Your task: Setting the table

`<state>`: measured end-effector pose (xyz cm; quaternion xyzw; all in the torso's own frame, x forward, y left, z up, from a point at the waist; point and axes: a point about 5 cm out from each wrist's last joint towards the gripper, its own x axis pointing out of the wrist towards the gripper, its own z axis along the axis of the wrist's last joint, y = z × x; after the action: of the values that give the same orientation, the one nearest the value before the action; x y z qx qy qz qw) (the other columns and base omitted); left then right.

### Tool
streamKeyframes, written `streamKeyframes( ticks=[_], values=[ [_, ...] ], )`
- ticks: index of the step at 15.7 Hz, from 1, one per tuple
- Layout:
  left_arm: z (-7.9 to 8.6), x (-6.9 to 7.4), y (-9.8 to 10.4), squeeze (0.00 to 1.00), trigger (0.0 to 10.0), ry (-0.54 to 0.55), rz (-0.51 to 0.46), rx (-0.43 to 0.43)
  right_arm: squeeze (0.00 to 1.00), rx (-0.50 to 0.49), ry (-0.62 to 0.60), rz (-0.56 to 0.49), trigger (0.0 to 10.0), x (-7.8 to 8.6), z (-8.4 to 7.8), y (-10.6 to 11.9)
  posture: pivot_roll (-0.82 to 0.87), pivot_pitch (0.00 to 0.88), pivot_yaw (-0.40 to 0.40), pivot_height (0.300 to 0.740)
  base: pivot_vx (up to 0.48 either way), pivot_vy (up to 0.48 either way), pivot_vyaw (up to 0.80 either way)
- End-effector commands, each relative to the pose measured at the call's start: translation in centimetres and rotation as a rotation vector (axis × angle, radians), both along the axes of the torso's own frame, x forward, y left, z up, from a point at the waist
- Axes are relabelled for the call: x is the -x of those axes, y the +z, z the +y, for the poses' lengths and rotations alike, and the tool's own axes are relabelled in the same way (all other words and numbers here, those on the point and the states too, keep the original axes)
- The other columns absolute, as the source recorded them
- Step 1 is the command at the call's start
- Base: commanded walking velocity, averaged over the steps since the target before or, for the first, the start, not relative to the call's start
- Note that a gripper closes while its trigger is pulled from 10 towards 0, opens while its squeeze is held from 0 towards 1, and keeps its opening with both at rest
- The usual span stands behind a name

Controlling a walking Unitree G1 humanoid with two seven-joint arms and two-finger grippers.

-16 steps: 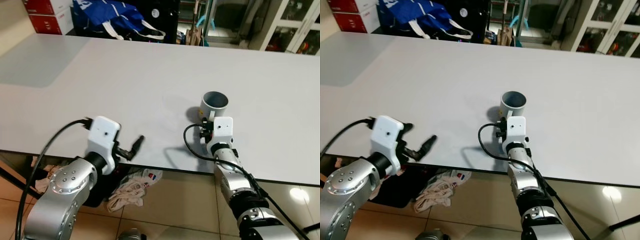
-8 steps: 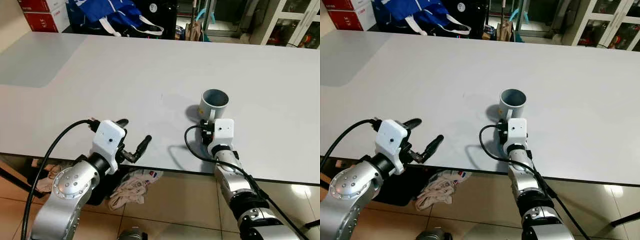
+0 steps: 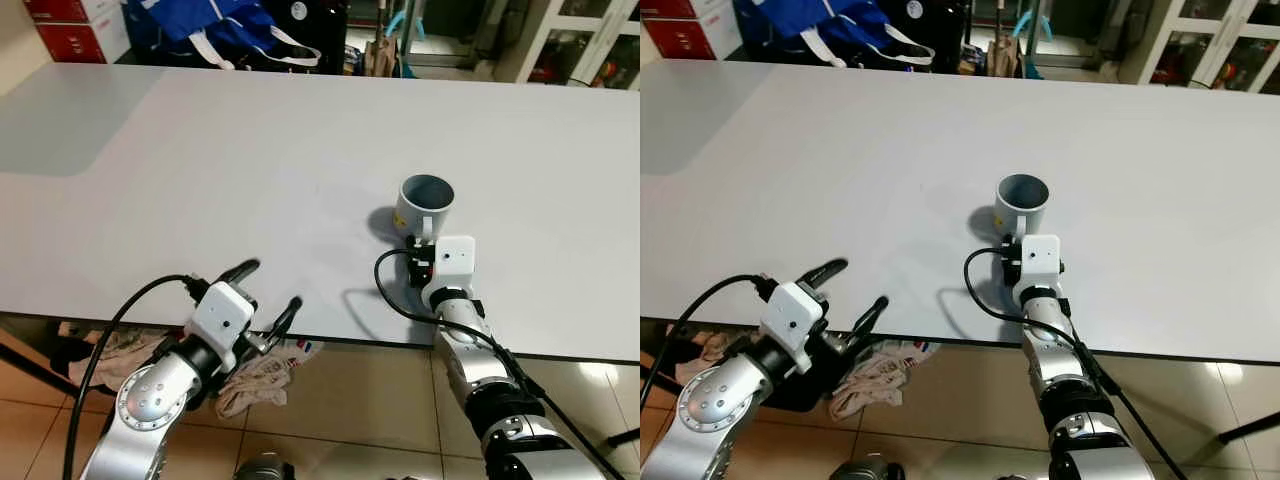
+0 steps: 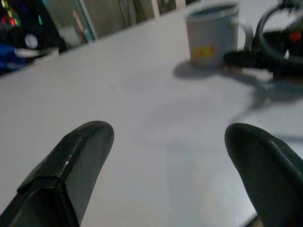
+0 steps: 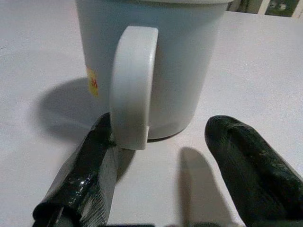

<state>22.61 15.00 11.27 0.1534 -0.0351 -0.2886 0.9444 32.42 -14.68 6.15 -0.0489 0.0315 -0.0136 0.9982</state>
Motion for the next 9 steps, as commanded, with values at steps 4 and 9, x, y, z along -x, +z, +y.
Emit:
streamKeyframes(
  ticks=[4, 9],
  values=[
    [-0.5, -0.1, -0.2, 0.00, 10.0, -0.004, -0.067, -0.005, 0.00, 0.010, -0.009, -0.069, 10.0, -0.2, -0.2, 1.0, 0.26, 0.089, 0.016, 0.740, 0.000, 0.000, 0.00],
    [-0.4, -0.1, -0.4, 0.00, 10.0, 0.027, -0.073, 0.000, 0.00, 0.021, -0.013, -0.089, 10.0, -0.3, -0.6, 1.5, 0.26, 0.086, 0.009, 0.740, 0.000, 0.000, 0.00]
  ],
)
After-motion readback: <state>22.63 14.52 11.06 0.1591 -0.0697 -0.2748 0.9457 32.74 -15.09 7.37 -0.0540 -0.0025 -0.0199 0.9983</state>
